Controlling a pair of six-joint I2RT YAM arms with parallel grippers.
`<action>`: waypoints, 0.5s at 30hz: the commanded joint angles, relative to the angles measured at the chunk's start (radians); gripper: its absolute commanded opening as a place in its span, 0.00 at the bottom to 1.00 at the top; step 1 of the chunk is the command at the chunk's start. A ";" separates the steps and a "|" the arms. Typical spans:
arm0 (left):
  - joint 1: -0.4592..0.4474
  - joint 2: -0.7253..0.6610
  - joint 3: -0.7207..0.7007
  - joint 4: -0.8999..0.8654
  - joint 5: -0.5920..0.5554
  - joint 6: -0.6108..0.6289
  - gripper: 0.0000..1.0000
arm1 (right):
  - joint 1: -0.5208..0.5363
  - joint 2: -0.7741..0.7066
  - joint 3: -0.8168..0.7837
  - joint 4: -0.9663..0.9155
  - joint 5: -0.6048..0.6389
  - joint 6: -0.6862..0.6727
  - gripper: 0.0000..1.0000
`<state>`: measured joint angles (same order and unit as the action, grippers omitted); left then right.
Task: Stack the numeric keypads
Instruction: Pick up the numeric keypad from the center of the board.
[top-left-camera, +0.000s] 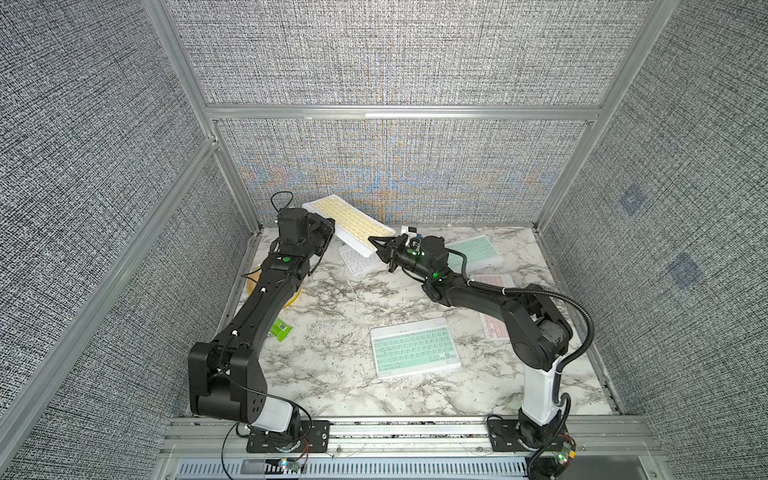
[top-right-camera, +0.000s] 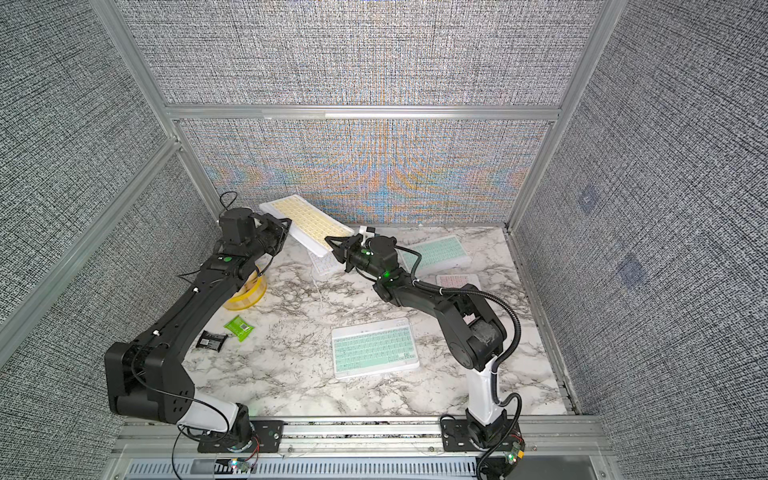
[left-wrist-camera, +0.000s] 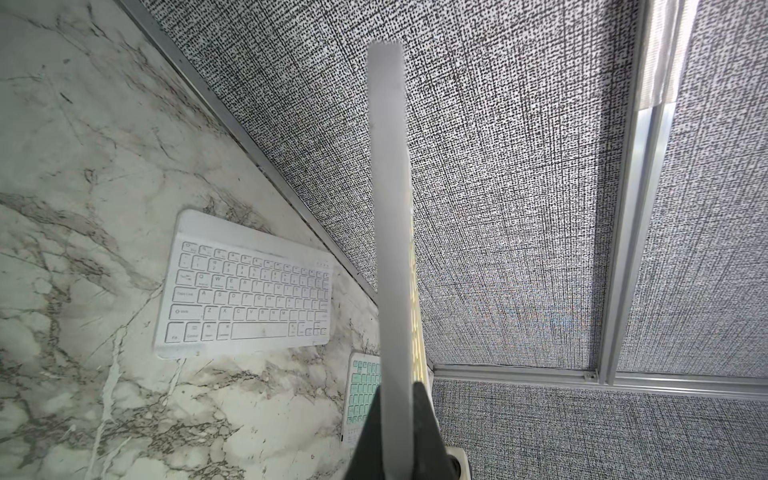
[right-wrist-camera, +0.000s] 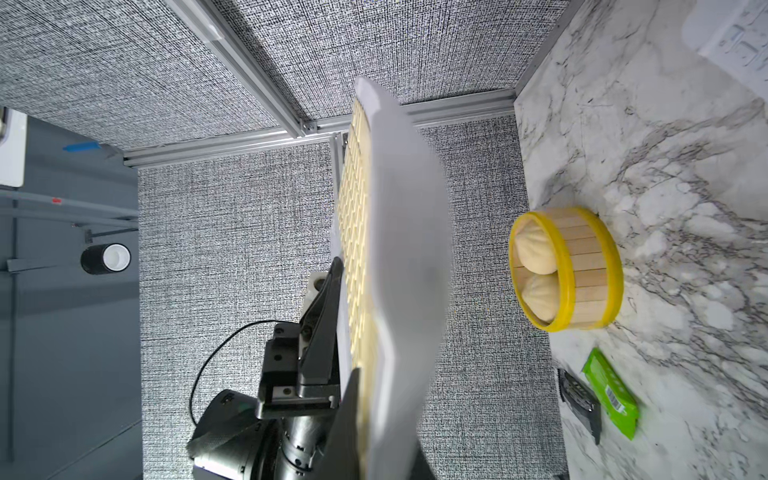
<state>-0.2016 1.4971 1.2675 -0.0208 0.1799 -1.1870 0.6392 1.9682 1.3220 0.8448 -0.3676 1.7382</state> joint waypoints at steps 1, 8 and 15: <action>-0.006 0.005 0.004 0.025 0.061 0.059 0.27 | -0.015 -0.008 -0.006 0.026 0.009 -0.042 0.05; -0.006 -0.023 0.009 -0.070 0.090 0.139 0.66 | -0.080 -0.075 -0.059 -0.007 -0.002 -0.124 0.04; 0.003 -0.023 0.068 -0.276 0.190 0.323 0.77 | -0.211 -0.170 0.023 -0.392 -0.329 -0.410 0.04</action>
<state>-0.2028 1.4704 1.3163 -0.1886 0.3027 -0.9791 0.4576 1.8229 1.3106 0.5995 -0.5056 1.5036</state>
